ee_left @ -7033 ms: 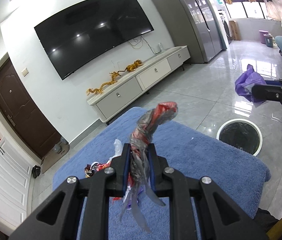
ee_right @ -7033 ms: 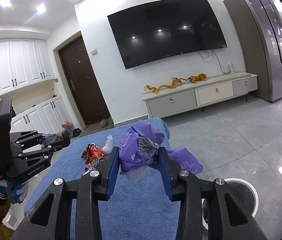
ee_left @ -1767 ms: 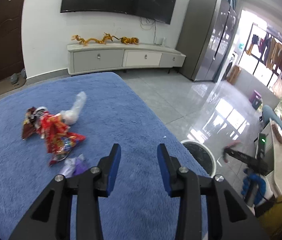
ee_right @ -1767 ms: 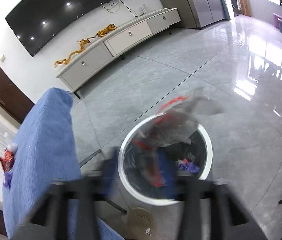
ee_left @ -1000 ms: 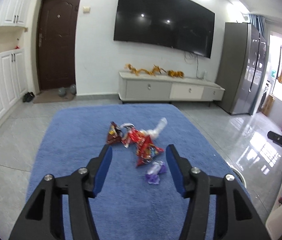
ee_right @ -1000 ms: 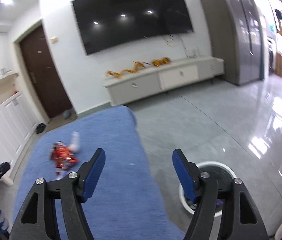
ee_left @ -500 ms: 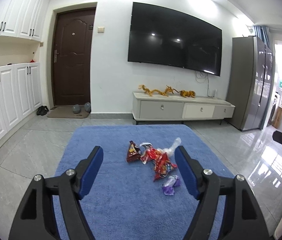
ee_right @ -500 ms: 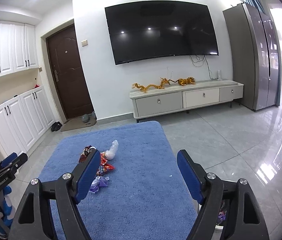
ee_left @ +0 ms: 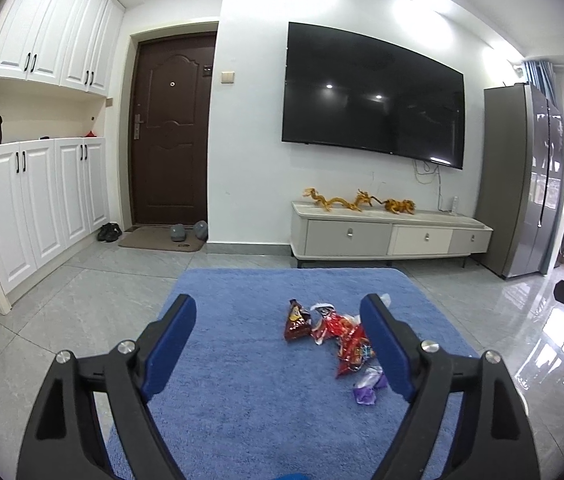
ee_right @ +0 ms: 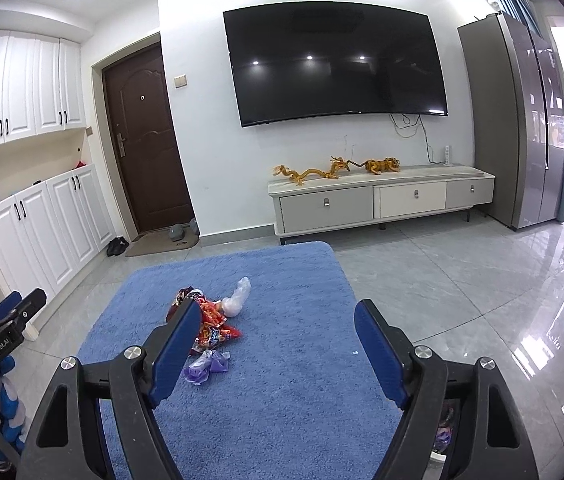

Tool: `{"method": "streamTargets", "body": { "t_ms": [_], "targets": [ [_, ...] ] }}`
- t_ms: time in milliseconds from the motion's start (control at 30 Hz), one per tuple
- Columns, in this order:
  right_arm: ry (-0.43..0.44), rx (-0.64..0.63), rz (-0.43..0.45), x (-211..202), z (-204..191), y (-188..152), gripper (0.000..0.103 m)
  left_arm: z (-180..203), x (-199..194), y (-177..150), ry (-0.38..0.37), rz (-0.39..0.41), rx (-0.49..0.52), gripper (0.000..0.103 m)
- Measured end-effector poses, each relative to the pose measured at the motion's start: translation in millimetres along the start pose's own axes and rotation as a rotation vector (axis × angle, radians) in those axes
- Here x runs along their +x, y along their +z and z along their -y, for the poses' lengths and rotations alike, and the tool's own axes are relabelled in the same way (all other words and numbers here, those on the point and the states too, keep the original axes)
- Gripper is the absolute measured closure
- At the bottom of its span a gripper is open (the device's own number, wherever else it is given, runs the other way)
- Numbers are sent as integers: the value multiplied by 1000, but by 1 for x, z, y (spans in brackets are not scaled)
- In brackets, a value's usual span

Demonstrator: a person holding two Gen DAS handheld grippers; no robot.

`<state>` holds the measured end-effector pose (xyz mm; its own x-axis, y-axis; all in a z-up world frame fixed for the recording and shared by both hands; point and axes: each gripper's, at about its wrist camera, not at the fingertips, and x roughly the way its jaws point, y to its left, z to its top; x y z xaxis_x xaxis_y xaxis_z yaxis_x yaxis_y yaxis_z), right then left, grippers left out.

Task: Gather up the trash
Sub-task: 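Move both tools back over the remaining wrappers on the rug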

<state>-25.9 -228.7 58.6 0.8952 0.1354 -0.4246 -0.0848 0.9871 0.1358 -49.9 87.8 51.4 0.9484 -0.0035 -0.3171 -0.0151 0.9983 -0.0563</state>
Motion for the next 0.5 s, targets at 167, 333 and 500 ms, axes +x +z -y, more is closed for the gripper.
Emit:
{"method": "streamTargets", "body": {
  "t_ms": [167,333,500],
  "targets": [
    [8,-5,-9,5,1,-2,25,-1,4,-1,4,4,1,14],
    [18,-12,-22,13,1,-4,25,-5,16,-5,18,-15,25,13],
    [32,-11,-27,20,3,-2,25,-24,31,-5,75,-31,7,13]
  ]
}}
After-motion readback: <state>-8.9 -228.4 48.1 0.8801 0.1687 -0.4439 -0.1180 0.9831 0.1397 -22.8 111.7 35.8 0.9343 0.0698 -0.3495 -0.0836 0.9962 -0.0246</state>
